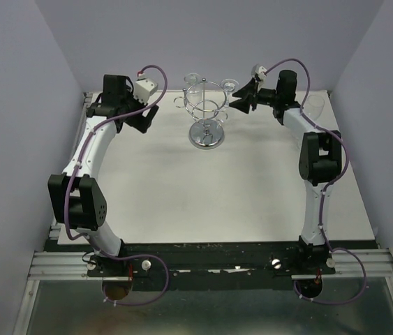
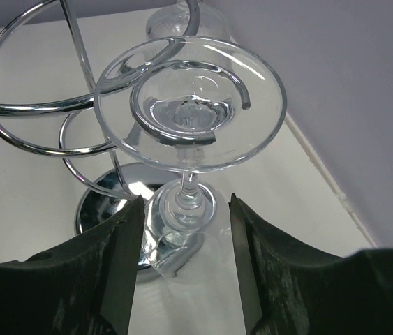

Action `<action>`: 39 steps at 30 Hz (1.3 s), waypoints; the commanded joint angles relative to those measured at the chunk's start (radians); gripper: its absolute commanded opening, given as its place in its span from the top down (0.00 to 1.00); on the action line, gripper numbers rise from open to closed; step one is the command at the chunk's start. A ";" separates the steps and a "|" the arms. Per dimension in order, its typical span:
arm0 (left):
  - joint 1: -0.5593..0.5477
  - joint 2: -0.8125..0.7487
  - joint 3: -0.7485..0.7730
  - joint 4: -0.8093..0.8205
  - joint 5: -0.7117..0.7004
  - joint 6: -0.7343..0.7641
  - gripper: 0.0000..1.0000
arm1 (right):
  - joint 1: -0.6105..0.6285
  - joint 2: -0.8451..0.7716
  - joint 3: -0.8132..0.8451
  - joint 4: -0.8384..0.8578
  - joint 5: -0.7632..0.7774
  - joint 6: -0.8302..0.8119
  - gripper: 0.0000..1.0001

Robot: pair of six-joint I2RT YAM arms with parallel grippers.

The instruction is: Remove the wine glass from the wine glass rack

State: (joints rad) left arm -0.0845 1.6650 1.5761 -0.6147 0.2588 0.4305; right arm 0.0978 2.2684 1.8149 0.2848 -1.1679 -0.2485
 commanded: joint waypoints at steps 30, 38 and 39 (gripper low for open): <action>-0.055 0.085 0.070 -0.053 0.054 0.007 0.05 | 0.042 0.103 0.136 0.024 0.043 0.077 0.48; -0.055 0.088 0.065 -0.040 0.062 -0.001 0.05 | 0.046 0.102 0.139 0.011 0.071 0.074 0.49; -0.057 0.090 0.064 -0.040 0.062 -0.001 0.05 | 0.046 0.102 0.136 0.010 0.079 0.074 0.49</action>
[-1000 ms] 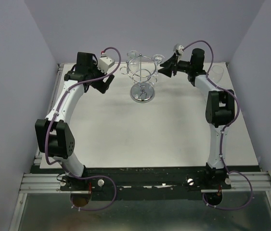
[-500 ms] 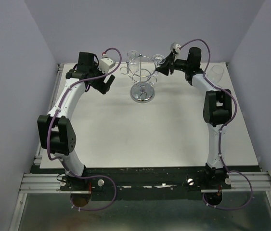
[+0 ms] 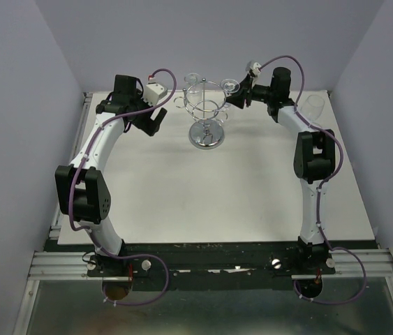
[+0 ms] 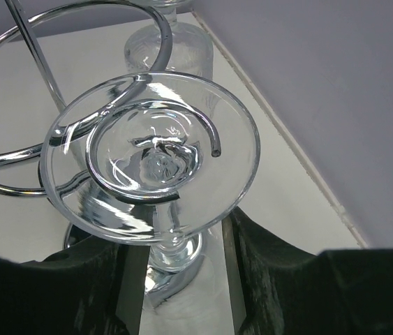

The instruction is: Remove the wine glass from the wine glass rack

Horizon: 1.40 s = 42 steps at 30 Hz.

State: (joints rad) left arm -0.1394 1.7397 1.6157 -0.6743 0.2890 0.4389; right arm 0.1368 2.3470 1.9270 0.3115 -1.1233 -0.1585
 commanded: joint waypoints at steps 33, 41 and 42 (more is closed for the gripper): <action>0.000 -0.009 -0.028 0.067 0.049 -0.032 0.05 | 0.017 0.003 0.007 -0.032 0.082 -0.036 0.72; 0.000 -0.020 -0.040 0.096 0.045 -0.032 0.05 | 0.015 -0.014 0.064 0.001 0.103 0.051 0.99; 0.000 -0.022 -0.040 0.102 0.047 -0.032 0.05 | 0.015 -0.015 0.073 0.003 0.103 0.051 0.99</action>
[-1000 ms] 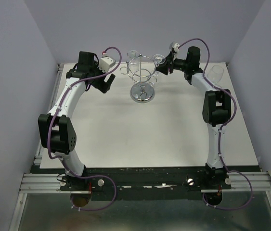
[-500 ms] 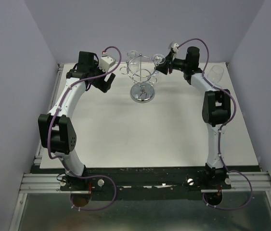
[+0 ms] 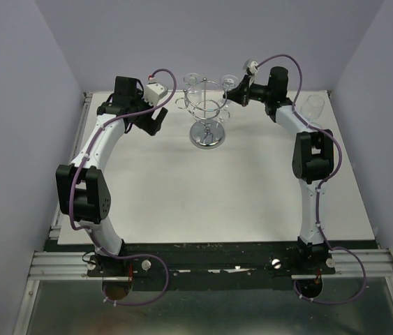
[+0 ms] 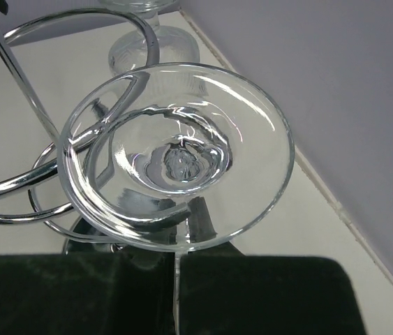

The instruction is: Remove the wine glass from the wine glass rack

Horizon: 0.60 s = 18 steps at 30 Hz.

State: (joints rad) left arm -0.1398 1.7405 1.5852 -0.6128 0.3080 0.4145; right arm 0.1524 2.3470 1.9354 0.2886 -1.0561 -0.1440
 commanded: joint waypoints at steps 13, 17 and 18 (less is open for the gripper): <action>0.000 -0.047 -0.036 0.076 0.046 -0.002 0.05 | -0.004 -0.038 0.056 0.063 0.214 0.020 0.99; 0.000 -0.061 -0.048 0.087 0.049 -0.003 0.05 | -0.004 -0.049 0.033 0.075 0.245 0.040 0.99; -0.001 -0.067 -0.053 0.087 0.051 -0.002 0.05 | -0.004 -0.052 0.030 0.078 0.243 0.046 0.99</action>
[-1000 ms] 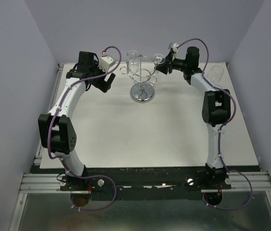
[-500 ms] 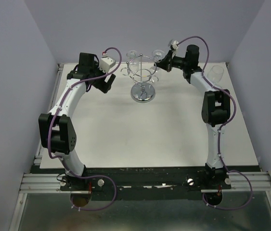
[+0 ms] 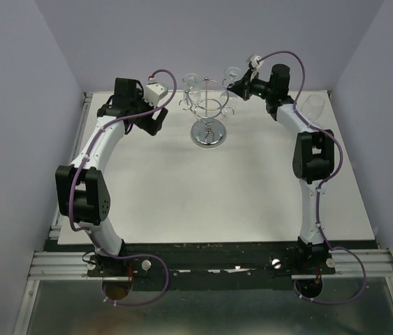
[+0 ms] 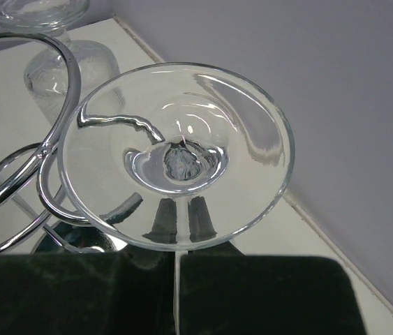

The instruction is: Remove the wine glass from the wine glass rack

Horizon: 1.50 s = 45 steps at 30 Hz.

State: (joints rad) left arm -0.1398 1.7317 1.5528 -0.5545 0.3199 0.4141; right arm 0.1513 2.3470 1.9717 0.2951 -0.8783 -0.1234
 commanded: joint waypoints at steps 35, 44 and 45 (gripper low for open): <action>-0.225 -0.325 -0.045 0.271 0.017 0.478 0.04 | -0.056 -0.664 -0.341 -0.021 0.090 0.527 0.99; -0.417 -0.581 -0.390 0.317 0.002 0.500 0.01 | -0.052 -0.822 -0.501 -0.149 0.105 0.567 0.99; -0.440 -0.609 -0.425 0.326 -0.007 0.500 0.01 | -0.052 -0.831 -0.501 -0.187 0.111 0.559 0.99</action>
State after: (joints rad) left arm -0.5041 1.2346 1.2415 -0.2604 0.3168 0.8940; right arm 0.0967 1.5990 1.4788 0.2024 -0.7799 0.4152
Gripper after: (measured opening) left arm 0.987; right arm 0.037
